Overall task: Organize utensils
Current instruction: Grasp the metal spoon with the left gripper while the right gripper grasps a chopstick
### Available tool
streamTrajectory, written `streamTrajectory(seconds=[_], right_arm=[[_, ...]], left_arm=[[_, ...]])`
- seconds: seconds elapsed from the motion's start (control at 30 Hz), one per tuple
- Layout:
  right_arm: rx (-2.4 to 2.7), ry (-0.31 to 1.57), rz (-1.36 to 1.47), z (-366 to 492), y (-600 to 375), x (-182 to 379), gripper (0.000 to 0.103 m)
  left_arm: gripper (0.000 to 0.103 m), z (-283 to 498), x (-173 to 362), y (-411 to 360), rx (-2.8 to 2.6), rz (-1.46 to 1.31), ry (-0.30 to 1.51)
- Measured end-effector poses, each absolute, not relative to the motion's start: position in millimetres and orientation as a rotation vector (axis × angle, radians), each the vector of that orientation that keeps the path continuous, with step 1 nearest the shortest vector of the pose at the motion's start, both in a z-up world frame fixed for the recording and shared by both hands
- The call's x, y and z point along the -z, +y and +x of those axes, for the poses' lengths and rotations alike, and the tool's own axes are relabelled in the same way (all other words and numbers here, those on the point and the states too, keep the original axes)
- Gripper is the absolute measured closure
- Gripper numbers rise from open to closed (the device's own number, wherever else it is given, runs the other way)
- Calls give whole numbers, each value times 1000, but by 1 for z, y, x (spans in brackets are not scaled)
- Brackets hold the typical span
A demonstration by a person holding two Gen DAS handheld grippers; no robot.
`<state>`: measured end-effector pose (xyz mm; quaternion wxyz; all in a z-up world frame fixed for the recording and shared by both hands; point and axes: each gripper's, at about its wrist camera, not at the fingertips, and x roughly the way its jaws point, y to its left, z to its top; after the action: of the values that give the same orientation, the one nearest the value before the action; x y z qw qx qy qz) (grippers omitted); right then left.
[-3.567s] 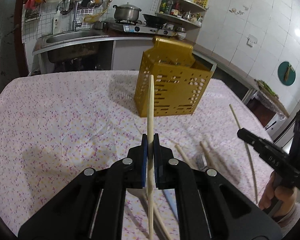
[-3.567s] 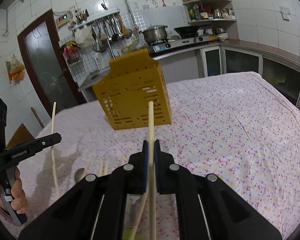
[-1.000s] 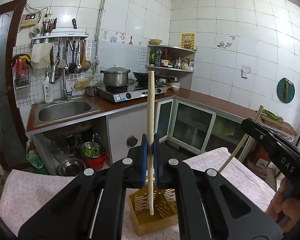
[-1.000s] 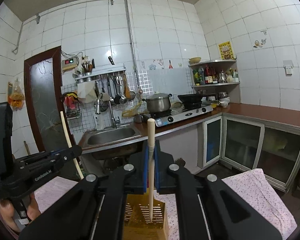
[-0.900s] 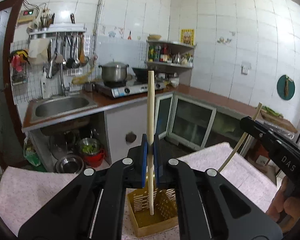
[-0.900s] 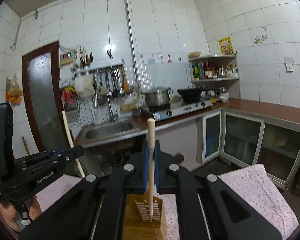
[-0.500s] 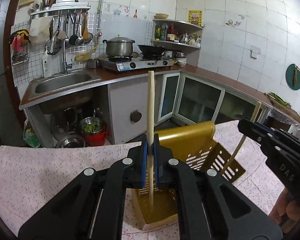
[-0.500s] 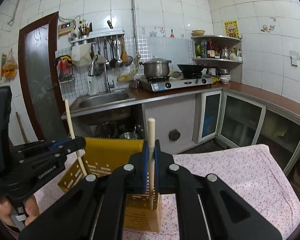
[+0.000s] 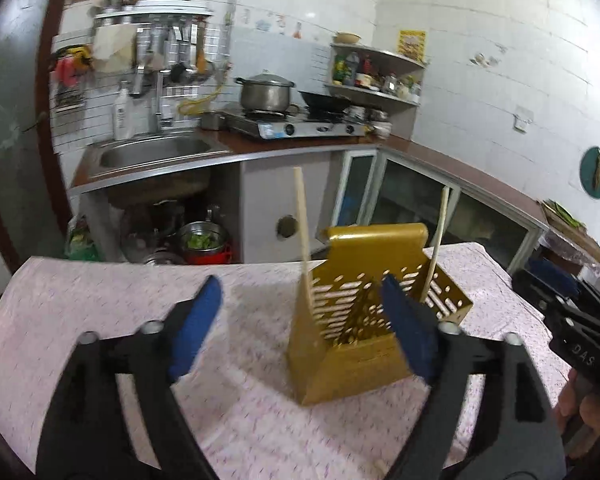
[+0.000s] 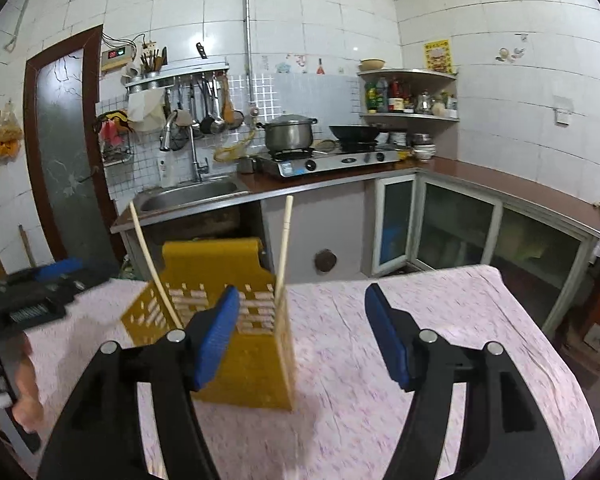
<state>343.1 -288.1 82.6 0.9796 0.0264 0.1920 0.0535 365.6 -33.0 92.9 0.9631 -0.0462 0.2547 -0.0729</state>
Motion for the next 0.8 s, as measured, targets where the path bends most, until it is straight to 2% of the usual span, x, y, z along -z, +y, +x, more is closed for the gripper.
streamTrajectory(seconds=[0.03, 0.27, 0.47, 0.8], right_arm=[[-100, 392, 52, 338, -289, -80, 37], [-48, 413, 33, 286, -288, -60, 35], [-39, 471, 40, 253, -280, -35, 35], [-32, 595, 62, 251, -278, 19, 34]], left_arm=[[15, 359, -91, -29, 139, -101, 517], [13, 308, -70, -10, 115, -131, 587], [5, 266, -46, -6, 92, -118, 645], [5, 244, 5, -19, 109, -101, 773]])
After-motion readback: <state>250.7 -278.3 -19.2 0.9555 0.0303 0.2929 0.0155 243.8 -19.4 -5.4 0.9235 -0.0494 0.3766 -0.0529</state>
